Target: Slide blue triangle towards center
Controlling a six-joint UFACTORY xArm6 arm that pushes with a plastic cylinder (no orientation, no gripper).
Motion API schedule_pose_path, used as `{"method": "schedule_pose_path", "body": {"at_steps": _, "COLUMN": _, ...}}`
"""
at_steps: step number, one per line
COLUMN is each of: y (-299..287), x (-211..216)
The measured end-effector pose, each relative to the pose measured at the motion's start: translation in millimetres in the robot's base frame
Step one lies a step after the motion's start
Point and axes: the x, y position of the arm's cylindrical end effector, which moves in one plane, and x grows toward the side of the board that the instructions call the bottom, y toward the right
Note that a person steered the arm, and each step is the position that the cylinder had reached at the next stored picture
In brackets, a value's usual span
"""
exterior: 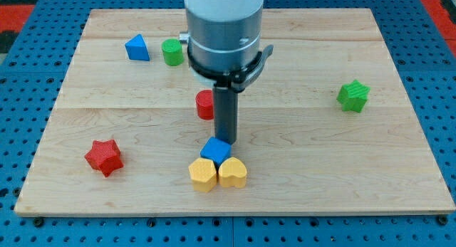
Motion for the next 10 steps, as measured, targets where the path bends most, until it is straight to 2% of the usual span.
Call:
{"method": "schedule_pose_path", "body": {"at_steps": 1, "y": 13, "x": -19}}
{"method": "schedule_pose_path", "body": {"at_steps": 2, "y": 43, "x": -104}}
{"method": "schedule_pose_path", "body": {"at_steps": 3, "y": 35, "x": -213}}
{"method": "schedule_pose_path", "body": {"at_steps": 4, "y": -55, "x": -305}}
{"method": "schedule_pose_path", "body": {"at_steps": 5, "y": -165, "x": -271}}
{"method": "schedule_pose_path", "body": {"at_steps": 7, "y": -151, "x": -137}}
{"method": "schedule_pose_path", "body": {"at_steps": 8, "y": -140, "x": -92}}
{"method": "schedule_pose_path", "body": {"at_steps": 9, "y": -170, "x": -154}}
{"method": "schedule_pose_path", "body": {"at_steps": 10, "y": -149, "x": -160}}
